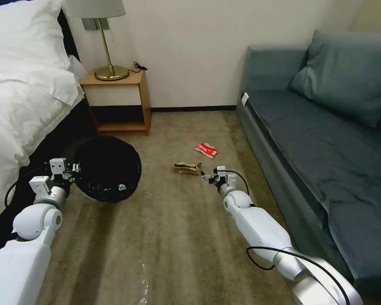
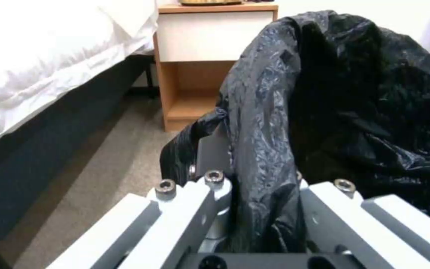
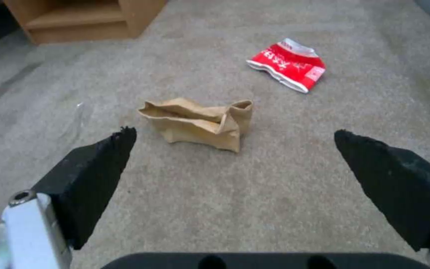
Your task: Pick up the trash bin, then pick up the garbage on the floor and place it into the trash bin.
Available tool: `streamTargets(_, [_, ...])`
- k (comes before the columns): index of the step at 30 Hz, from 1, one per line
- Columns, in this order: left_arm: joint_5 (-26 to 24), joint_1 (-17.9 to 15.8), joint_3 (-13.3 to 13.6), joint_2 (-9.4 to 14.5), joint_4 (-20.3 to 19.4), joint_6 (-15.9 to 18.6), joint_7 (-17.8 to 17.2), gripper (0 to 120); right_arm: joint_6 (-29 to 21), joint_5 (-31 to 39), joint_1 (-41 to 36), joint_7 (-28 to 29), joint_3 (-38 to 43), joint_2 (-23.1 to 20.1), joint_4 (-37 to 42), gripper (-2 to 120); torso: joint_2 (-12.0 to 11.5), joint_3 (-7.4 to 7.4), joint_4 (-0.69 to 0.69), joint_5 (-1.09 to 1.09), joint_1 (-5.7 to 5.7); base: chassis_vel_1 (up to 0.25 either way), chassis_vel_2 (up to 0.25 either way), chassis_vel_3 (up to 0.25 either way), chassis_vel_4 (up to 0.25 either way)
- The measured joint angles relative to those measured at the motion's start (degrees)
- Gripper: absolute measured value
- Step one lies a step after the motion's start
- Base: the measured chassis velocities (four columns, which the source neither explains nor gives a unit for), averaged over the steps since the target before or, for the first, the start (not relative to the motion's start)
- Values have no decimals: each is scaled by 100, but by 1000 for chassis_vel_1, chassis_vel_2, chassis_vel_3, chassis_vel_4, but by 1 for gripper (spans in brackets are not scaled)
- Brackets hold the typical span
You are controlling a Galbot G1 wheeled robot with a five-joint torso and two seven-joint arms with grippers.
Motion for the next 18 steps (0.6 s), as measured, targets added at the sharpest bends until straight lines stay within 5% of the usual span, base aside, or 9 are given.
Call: streamTargets(18, [-17,170,-177,8,-171,-9,17,4,-15,-87,-38,6,2,11,126,100,0,0,0,0,0,-16,17,17,-15])
